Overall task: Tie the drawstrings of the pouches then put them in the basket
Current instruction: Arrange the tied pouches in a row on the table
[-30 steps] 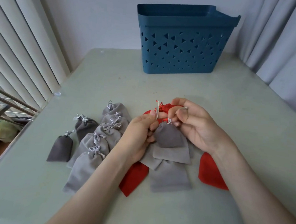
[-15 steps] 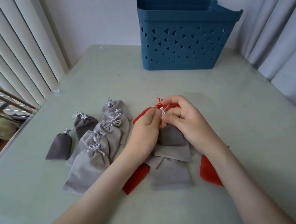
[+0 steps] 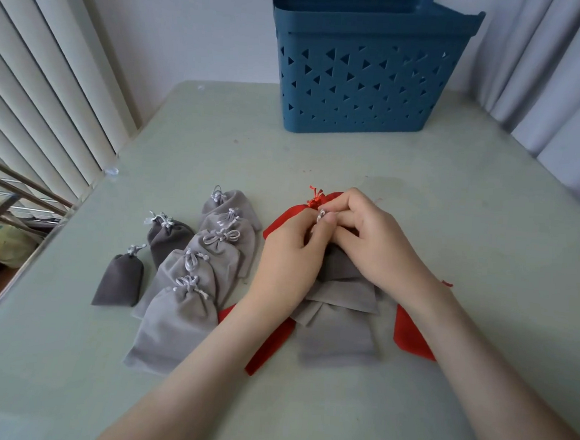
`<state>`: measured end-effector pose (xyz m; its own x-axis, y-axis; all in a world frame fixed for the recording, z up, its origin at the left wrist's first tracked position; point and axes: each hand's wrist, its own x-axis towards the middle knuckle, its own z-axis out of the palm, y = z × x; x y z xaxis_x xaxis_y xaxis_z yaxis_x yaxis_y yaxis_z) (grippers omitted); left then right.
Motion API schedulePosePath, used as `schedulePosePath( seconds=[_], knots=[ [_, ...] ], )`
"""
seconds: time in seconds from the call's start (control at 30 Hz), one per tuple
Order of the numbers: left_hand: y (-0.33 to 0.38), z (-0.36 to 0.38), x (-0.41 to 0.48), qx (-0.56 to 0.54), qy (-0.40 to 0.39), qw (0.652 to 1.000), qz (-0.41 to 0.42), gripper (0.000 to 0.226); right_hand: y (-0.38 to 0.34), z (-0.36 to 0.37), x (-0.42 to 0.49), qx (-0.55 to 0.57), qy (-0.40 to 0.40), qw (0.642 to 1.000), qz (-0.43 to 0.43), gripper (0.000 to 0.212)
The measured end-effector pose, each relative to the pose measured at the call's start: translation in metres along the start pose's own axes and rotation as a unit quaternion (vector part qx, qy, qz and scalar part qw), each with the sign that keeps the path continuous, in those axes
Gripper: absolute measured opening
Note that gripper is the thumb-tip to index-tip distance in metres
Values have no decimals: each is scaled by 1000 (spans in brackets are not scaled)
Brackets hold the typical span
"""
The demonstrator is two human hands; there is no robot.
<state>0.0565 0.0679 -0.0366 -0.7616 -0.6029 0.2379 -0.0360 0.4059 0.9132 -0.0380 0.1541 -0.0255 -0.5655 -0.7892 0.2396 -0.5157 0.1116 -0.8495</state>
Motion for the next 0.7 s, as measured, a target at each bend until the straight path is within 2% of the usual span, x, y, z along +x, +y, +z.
schedulePosePath(
  seconds=[0.1, 0.3, 0.43, 0.5, 0.57, 0.7],
  knots=[
    [1, 1, 2, -18, 15, 1000, -12, 35, 0, 3, -1, -16, 12, 1000, -19, 16],
    [2, 0, 7, -164, 46, 981, -96, 39, -4, 6, -4, -18, 26, 998, -62, 15],
    [5, -4, 8, -227, 27, 967, -114, 38, -3, 5, -3, -11, 22, 997, -66, 23],
    [5, -7, 9, -265, 11, 958, -112, 36, -4, 3, -2, 32, 20, 998, -50, 34],
    [5, -12, 12, -314, -10, 943, -109, 34, -6, 1, -2, 121, 10, 992, -28, 44],
    [9, -21, 13, -357, -76, 925, -104, 23, -10, -6, -2, 269, 20, 962, 32, 45]
  ],
)
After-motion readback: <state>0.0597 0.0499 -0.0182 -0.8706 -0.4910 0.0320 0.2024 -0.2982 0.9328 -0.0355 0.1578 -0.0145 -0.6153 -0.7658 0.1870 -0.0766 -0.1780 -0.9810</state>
